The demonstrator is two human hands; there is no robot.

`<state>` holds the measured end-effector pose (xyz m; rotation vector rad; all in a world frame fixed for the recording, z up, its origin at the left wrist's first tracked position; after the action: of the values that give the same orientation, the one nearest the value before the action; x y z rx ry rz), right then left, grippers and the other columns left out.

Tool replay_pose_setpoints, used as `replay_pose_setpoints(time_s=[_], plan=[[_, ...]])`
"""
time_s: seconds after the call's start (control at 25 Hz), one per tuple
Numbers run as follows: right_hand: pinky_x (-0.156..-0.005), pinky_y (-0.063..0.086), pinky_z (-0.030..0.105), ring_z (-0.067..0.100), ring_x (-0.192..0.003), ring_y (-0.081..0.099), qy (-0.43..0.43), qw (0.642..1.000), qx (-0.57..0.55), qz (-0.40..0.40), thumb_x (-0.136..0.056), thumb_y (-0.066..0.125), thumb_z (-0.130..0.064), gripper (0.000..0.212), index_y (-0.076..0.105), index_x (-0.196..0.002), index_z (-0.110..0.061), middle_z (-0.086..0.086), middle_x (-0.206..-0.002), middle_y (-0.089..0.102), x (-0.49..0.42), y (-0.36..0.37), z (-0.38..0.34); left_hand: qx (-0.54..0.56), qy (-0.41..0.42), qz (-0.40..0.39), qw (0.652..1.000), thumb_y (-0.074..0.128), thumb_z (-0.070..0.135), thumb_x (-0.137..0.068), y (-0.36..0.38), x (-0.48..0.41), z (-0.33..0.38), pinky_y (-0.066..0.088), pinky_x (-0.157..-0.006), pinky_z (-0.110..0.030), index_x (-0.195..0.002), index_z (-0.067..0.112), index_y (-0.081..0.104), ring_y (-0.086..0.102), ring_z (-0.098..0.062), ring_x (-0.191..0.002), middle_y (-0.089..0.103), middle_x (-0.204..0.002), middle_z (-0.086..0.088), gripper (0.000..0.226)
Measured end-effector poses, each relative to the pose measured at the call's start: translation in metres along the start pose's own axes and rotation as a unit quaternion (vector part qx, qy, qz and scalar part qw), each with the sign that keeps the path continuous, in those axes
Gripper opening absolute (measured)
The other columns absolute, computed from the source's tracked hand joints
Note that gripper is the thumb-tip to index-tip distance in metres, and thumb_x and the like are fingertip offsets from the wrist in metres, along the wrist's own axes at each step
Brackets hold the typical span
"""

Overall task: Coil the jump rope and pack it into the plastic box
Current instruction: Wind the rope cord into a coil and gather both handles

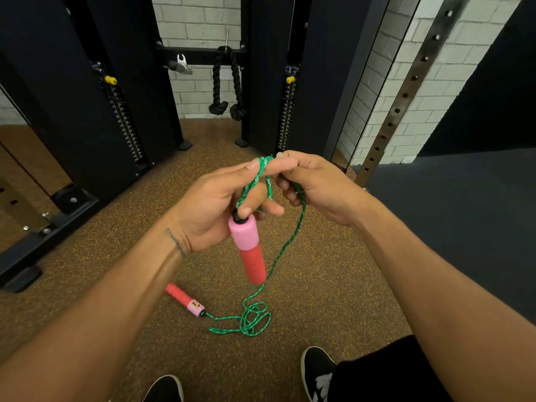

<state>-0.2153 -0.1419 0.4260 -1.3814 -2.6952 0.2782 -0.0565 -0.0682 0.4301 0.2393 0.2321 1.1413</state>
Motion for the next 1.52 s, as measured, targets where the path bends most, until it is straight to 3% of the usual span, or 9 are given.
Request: replay_pose_setpoints(time_s=[0.12, 0.28, 0.52, 0.68, 0.8, 1.0, 1.2, 1.36, 1.52], plan=[[-0.054, 0.035, 0.023, 0.009, -0.057, 0.044, 0.008, 1.000, -0.015, -0.021, -0.105, 0.045, -0.018, 0.035, 0.074, -0.089, -0.029, -0.005, -0.068, 0.051, 0.002, 0.004, 0.001, -0.006, 0.003, -0.028, 1.000, 0.040, 0.025, -0.099, -0.002, 0.002, 0.000, 0.049, -0.069, -0.021, -0.138, 0.008, 0.055, 0.059, -0.015, -0.062, 0.049, -0.051, 0.004, 0.045], [-0.057, 0.039, 0.025, 0.010, -0.060, 0.047, 0.024, 0.999, -0.010, -0.035, -0.104, 0.048, -0.024, 0.024, 0.070, -0.095, -0.022, 0.002, -0.075, 0.054, 0.002, 0.005, 0.003, 0.011, 0.001, -0.035, 0.999, 0.049, 0.022, -0.094, -0.002, 0.002, 0.000, 0.050, -0.069, -0.018, -0.141, 0.018, 0.051, 0.063, -0.009, -0.067, 0.075, -0.095, -0.003, 0.047], [-0.061, 0.045, 0.028, 0.012, -0.063, 0.053, 0.079, 0.992, 0.043, -0.092, -0.103, 0.052, -0.028, 0.018, 0.069, -0.098, -0.032, 0.002, -0.076, 0.057, 0.007, 0.014, 0.010, -0.004, 0.034, 0.009, 0.999, 0.046, 0.001, -0.094, -0.007, 0.000, 0.003, 0.053, -0.092, -0.026, -0.152, 0.016, 0.028, 0.071, -0.012, -0.095, 0.067, -0.132, -0.004, 0.063], [-0.059, 0.048, 0.025, 0.005, -0.060, 0.056, 0.029, 0.960, 0.250, -0.124, -0.103, 0.049, -0.033, 0.027, 0.063, -0.126, -0.035, -0.002, -0.079, 0.063, 0.011, 0.024, 0.002, -0.001, 0.061, 0.118, 0.991, 0.038, -0.002, -0.100, -0.022, -0.003, 0.006, 0.055, -0.092, -0.028, -0.156, 0.019, 0.017, 0.065, -0.018, -0.118, 0.068, -0.130, 0.000, 0.063], [-0.062, 0.048, 0.026, 0.001, -0.062, 0.063, -0.059, 0.908, 0.394, -0.130, -0.100, 0.051, -0.042, 0.028, 0.070, -0.109, -0.024, -0.003, -0.078, 0.070, 0.018, 0.033, -0.013, -0.070, 0.040, 0.169, 0.982, 0.040, 0.003, -0.102, -0.031, -0.004, -0.001, 0.057, -0.088, -0.031, -0.154, 0.019, 0.023, 0.067, -0.017, -0.114, 0.071, -0.124, 0.001, 0.057], [-0.086, 0.054, 0.038, 0.032, -0.091, 0.068, -0.121, 0.975, 0.157, -0.103, -0.101, 0.055, -0.020, 0.027, 0.068, -0.094, 0.002, 0.019, -0.091, 0.071, 0.024, 0.024, -0.034, -0.154, -0.034, 0.133, 0.979, 0.052, 0.017, -0.096, -0.039, 0.001, -0.008, 0.051, -0.084, -0.029, -0.140, 0.013, 0.050, 0.071, -0.019, -0.089, 0.076, -0.096, -0.008, 0.044], [-0.061, 0.042, 0.007, -0.005, -0.060, 0.059, -0.104, 0.981, 0.095, -0.132, -0.100, 0.053, -0.004, 0.018, 0.066, -0.094, 0.007, -0.005, -0.076, 0.067, 0.032, 0.021, -0.041, -0.137, -0.008, 0.115, 0.984, 0.049, 0.019, -0.098, -0.032, 0.004, -0.001, 0.050, -0.087, -0.027, -0.136, 0.014, 0.055, 0.071, -0.016, -0.093, 0.073, -0.104, -0.017, 0.039], [-0.050, 0.023, 0.026, 0.006, -0.050, 0.037, -0.112, 0.988, 0.053, -0.089, -0.102, 0.051, -0.015, 0.017, 0.066, -0.096, -0.007, 0.001, -0.074, 0.064, 0.027, 0.014, -0.036, -0.144, -0.025, 0.042, 0.988, 0.047, 0.026, -0.090, -0.023, 0.009, -0.001, 0.052, -0.069, -0.023, -0.108, 0.016, 0.066, 0.065, -0.011, -0.067, 0.071, -0.075, -0.004, 0.028], [-0.048, 0.019, 0.022, 0.004, -0.048, 0.028, -0.090, 0.996, -0.008, -0.018, -0.101, 0.051, -0.020, 0.020, 0.065, -0.090, -0.011, -0.014, -0.059, 0.052, 0.021, -0.002, -0.033, -0.063, -0.017, 0.058, 0.996, 0.050, 0.026, -0.092, -0.019, 0.008, -0.005, 0.054, -0.070, -0.023, -0.111, 0.011, 0.071, 0.066, -0.014, -0.069, 0.072, -0.077, -0.006, 0.032]])
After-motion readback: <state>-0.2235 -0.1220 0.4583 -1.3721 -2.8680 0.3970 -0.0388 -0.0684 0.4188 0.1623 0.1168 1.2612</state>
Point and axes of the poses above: each hand's wrist, its own x-axis away from the middle knuckle, its own y-axis out of the palm, z = x × y, the point moved 2 cm from there along -x, towards the middle knuckle
